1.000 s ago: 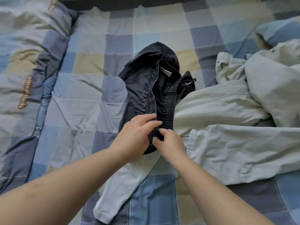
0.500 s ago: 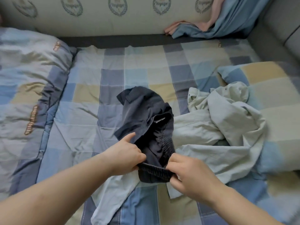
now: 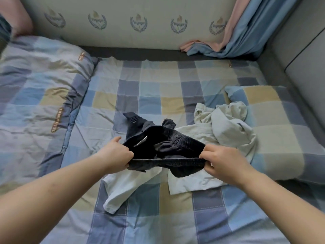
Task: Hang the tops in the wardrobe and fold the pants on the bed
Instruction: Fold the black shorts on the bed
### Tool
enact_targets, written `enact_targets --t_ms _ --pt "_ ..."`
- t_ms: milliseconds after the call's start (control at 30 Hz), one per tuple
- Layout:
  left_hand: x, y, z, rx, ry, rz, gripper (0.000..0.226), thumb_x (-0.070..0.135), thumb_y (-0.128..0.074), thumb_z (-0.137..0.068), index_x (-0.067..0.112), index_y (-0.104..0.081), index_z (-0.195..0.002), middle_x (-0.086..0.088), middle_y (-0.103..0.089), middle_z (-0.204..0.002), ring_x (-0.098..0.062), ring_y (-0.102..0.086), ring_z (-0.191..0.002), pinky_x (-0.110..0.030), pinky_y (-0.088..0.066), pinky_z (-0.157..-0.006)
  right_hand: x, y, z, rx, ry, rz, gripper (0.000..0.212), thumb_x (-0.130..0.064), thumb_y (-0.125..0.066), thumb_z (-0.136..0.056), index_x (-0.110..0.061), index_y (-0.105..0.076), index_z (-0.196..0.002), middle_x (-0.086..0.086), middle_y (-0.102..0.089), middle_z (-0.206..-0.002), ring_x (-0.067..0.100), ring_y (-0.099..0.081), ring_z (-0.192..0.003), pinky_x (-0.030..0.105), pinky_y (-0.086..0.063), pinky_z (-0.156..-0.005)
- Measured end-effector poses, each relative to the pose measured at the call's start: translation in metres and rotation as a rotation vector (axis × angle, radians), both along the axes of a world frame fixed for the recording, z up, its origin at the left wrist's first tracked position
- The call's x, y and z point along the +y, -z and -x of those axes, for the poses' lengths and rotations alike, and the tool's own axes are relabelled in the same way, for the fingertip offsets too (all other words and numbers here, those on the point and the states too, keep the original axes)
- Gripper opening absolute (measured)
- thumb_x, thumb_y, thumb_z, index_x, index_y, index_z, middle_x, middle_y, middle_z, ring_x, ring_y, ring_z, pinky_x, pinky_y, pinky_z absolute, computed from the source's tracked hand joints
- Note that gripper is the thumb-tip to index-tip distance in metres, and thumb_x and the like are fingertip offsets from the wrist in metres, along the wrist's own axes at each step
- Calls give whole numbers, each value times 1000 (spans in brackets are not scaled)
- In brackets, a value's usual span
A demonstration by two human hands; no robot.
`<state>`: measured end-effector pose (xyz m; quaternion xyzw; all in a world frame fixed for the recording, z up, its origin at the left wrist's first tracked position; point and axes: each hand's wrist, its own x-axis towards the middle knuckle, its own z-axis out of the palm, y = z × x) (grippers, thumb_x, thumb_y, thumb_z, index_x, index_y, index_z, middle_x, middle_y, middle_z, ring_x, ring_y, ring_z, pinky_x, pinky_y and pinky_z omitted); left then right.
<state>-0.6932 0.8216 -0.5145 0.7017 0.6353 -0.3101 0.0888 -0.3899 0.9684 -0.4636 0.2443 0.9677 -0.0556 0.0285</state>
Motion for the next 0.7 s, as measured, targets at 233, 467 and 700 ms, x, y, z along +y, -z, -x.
enact_targets --t_ms 233,467,700 --pt "-37 -80 4 140 -121 -25 36 43 -37 -95 22 -67 -90 4 -68 -86 -20 -61 -83 -42 -29 -96 9 -66 -19 -6 73 -58 13 -27 -58 -82 -25 -69 -90 -7 -63 -86 22 -61 -71 26 -37 -50" --pt "-68 -182 19 195 -237 -78 46 53 -26 -98 26 -63 -94 6 -69 -86 -17 -65 -89 -56 -5 -114 3 -140 -27 -130 36 -117 21 -42 -51 -86 -24 -52 -74 -11 -49 -69 15 -51 -66 25 -29 -50" --pt "-117 -258 26 261 -304 -383 31 44 -32 -99 25 -56 -103 5 -69 -99 -18 -65 -97 -38 -26 -108 -8 -225 -6 -32 -16 -285 22 -40 -56 -88 -20 -52 -79 1 -65 -78 29 -63 -79 29 -36 -54"
